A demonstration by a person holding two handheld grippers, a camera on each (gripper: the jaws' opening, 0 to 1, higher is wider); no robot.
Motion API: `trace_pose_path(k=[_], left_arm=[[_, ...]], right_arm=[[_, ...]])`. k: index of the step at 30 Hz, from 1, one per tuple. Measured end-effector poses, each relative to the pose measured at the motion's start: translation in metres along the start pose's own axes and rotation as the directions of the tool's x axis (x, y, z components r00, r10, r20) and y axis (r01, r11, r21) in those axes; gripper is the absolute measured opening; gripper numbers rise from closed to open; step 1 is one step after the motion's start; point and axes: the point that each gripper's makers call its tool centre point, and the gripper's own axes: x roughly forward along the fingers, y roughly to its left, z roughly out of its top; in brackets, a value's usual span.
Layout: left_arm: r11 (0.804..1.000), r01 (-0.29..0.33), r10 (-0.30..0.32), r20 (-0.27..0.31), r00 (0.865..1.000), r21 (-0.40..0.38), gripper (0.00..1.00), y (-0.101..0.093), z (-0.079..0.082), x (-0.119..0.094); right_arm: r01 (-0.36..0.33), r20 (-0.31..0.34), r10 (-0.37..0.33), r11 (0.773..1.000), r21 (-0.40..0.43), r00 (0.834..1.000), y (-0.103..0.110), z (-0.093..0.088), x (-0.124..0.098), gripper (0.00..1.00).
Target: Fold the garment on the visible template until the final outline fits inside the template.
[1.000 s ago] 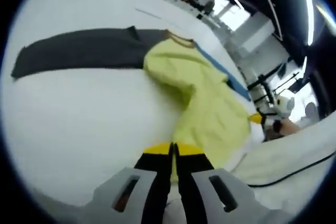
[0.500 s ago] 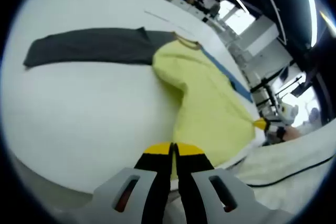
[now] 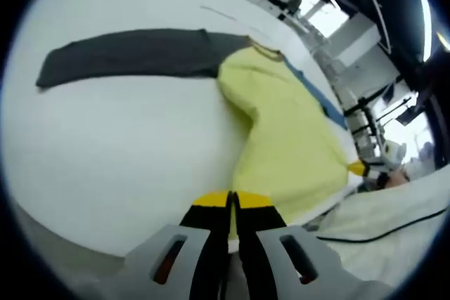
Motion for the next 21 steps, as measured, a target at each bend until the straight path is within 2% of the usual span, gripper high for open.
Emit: trace_pose_path(k=[12, 21], left_arm=[[1.0, 0.002, -0.003, -0.093, 0.996, -0.008, 0.0, 0.004, -0.025, 0.002], [1.0, 0.003, -0.004, -0.096, 0.995, -0.012, 0.0, 0.006, -0.024, 0.001]], right_arm=[[0.006, -0.016, -0.006, 1.0, 0.022, 1.0, 0.003, -0.012, -0.001, 0.02], [0.005, -0.023, -0.005, 1.0, 0.026, 1.0, 0.004, -0.014, -0.001, 0.02]])
